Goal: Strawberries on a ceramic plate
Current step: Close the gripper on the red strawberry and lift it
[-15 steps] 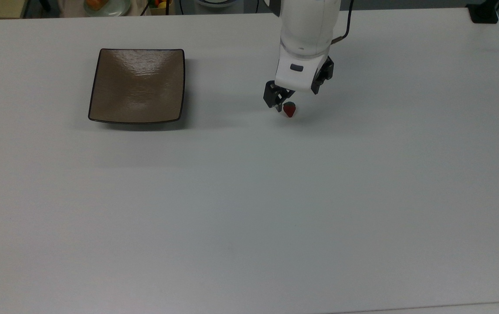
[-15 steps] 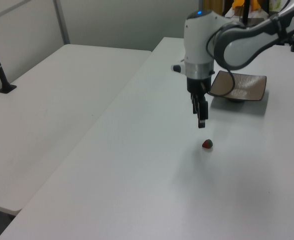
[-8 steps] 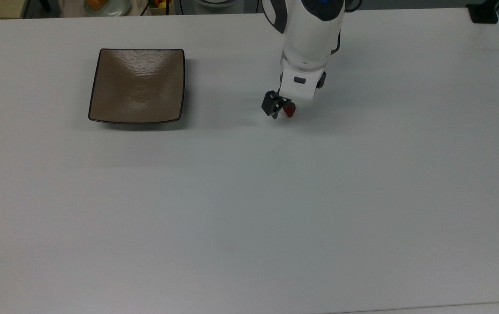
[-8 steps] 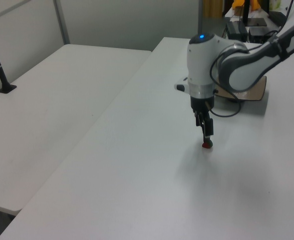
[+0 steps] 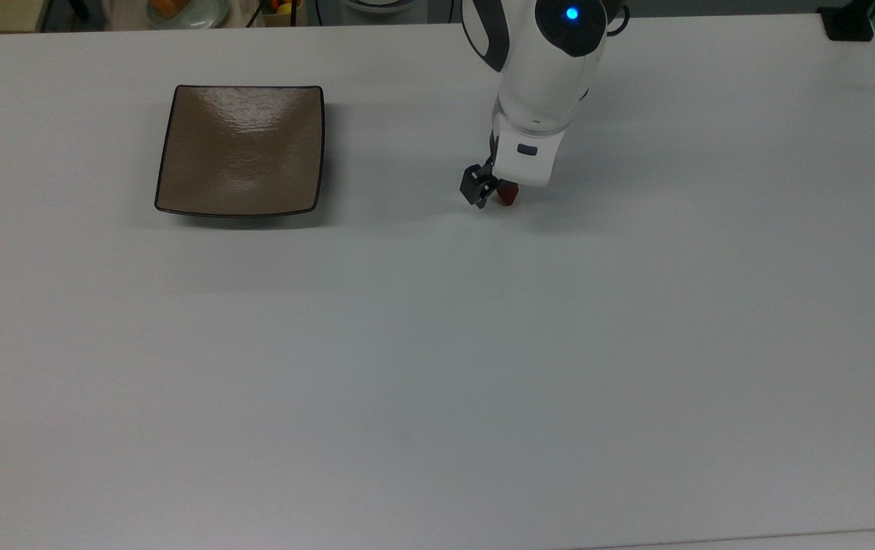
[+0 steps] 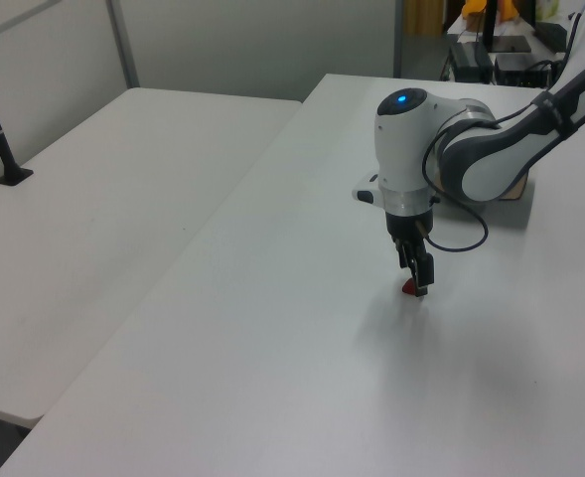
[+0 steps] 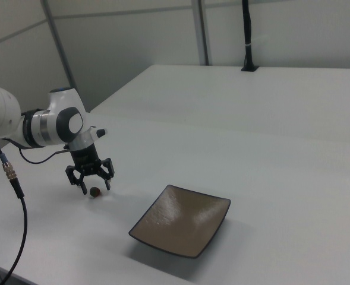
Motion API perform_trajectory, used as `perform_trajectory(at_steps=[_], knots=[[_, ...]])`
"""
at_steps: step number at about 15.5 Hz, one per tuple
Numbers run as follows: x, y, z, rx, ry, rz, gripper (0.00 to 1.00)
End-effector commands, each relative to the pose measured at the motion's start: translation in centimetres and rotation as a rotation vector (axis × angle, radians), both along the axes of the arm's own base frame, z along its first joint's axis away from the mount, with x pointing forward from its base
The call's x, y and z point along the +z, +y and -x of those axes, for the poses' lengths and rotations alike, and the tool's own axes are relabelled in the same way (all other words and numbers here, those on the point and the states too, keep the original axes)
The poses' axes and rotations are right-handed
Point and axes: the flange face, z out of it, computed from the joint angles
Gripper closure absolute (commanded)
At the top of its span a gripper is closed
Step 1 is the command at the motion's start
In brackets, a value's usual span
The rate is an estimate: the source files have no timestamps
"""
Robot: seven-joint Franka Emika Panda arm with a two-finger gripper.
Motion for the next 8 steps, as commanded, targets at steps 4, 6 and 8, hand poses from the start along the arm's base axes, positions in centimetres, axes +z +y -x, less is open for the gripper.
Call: perform_trajectory(at_steps=[4, 6, 8], knots=[[-0.62, 0.37, 0.68, 0.034, -0.01, 0.006, 0.6], [-0.67, 0.57, 0.89, 0.039, -0.007, 0.006, 0.81], [-0.5, 0.71, 0.99, 0.042, -0.007, 0.006, 1.0]])
